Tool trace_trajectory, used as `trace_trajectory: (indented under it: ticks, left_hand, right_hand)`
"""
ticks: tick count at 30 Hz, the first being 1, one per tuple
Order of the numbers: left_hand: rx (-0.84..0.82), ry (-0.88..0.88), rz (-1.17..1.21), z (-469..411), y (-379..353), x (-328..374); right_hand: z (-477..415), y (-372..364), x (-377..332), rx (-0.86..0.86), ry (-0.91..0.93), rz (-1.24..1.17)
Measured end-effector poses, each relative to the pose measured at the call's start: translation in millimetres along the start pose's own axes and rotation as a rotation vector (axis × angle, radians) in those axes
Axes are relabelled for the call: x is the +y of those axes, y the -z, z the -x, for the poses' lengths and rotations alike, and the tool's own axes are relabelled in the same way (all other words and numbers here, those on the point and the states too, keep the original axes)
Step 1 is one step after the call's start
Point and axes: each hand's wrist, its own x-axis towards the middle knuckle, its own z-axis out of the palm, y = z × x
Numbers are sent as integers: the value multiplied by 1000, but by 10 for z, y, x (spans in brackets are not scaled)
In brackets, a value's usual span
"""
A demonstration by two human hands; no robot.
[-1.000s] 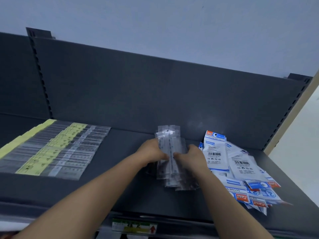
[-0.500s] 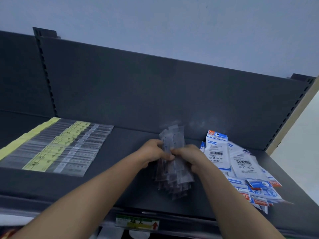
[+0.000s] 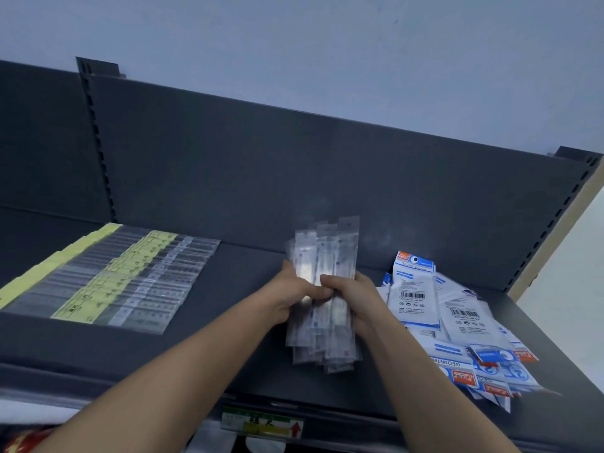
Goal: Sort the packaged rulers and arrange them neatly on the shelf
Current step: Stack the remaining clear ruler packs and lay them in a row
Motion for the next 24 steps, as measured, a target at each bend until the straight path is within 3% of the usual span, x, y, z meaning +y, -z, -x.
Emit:
trace_trajectory:
  ticks: [5,9,13,15,21,24]
  left_hand:
    - [-50,1,68,116,-65,78]
    - [5,-61,235,150,-56,147]
    - [51,-156,342,115,-34,145]
    - [-8,-169,319,117,-3,138]
    - [-155,-256,199,130,153,224]
    - [-81,-369,108,139,205,346]
  right_hand:
    - [4,-40,17,-5,26,-44]
    - [17,-74,-9,-7,17,-103]
    - [20,-92,-54,-103,-73,-24]
    - [24,-88,-71,-147,-88,23]
    - [8,-152,-180,-167,89,198]
    - [-48,-239,-300,-139,288,457]
